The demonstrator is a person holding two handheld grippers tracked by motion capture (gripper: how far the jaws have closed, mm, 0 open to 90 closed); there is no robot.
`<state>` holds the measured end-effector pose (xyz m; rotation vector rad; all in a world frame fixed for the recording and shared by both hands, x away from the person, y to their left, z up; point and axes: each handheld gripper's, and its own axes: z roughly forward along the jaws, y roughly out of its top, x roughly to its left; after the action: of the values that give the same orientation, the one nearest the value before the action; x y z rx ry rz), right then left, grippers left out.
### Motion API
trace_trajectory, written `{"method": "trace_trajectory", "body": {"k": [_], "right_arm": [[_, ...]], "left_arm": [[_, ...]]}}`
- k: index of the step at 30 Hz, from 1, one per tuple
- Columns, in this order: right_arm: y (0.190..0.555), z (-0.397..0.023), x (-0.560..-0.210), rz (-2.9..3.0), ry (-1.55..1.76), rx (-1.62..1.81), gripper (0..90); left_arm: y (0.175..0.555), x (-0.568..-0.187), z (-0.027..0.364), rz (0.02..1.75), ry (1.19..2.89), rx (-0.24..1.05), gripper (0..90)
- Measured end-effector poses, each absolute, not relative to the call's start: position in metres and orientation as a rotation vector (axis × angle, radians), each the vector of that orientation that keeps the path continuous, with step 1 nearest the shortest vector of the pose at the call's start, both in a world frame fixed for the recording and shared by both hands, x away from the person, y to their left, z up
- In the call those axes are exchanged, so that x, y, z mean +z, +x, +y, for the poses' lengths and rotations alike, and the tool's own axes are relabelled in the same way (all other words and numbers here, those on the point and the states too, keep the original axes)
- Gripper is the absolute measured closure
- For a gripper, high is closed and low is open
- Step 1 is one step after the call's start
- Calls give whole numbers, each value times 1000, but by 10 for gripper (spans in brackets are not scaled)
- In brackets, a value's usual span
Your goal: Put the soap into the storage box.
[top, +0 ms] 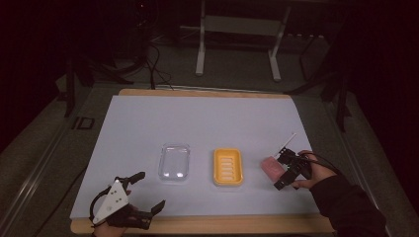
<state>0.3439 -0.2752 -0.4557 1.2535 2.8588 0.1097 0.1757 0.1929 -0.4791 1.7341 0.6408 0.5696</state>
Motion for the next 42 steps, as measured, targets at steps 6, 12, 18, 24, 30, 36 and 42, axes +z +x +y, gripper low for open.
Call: {"method": "trace_trajectory", "body": {"k": [6,12,18,24,30,36,42], "right_arm": [[352,-260,-453,2862,1234,155,128],[365,-260,-460,2818,1293,115,137],[381,-264,-466,2789,1336,162,148],[389,-262,-474,2791,1350,147,167],[392,-260,-477,2787,1348,136,183],[396,-262,-482,2781,1369,118,220],[397,-261,-493,2796,1384,95,267]], "left_arm": [[177,-478,197,665,1692,549,7],[177,-480,194,653,1714,572,6],[178,-481,195,658,1714,561,6],[179,-481,195,658,1724,556,6],[179,-482,194,653,1728,554,6],[179,-482,195,652,1729,552,6],[179,-482,194,649,1731,549,6]]}}
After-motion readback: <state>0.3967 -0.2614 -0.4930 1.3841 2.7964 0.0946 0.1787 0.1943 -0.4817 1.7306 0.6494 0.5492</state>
